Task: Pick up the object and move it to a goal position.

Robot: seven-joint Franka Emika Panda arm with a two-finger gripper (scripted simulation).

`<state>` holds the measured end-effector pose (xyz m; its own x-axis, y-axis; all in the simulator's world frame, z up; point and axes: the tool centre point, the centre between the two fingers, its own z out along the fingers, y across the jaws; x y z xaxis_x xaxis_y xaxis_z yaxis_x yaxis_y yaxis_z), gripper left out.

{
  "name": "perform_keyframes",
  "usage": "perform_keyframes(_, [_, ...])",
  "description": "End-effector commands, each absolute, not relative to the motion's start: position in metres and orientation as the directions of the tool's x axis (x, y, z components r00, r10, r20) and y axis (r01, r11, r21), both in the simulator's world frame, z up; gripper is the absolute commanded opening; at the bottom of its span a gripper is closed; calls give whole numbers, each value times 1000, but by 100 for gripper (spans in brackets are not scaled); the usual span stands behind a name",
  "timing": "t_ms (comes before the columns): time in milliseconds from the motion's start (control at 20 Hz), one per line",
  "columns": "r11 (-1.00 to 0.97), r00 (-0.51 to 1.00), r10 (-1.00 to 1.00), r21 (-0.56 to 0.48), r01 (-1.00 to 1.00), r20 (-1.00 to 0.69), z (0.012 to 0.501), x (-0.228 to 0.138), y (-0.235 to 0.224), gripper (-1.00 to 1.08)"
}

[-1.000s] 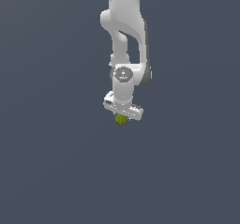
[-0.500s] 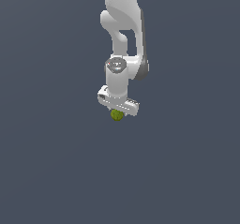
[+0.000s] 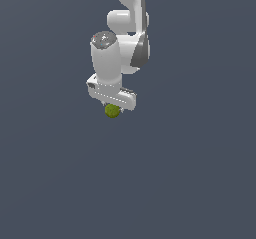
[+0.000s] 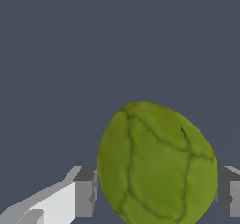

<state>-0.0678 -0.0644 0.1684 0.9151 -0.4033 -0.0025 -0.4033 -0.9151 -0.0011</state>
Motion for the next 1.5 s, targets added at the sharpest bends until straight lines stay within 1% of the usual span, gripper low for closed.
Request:
perform_keyframes(0, [-915, 915, -404, -2, -404, -1, 196, -69, -81, -100])
perform_keyframes(900, [-915, 915, -404, -1, -404, 0, 376, -75, -191, -100])
perform_keyframes(1150, [-915, 915, -404, -1, -404, 0, 409, -74, -212, -100])
perform_keyframes(1450, [-915, 915, -403, 0, -403, 0, 434, -73, -227, -100])
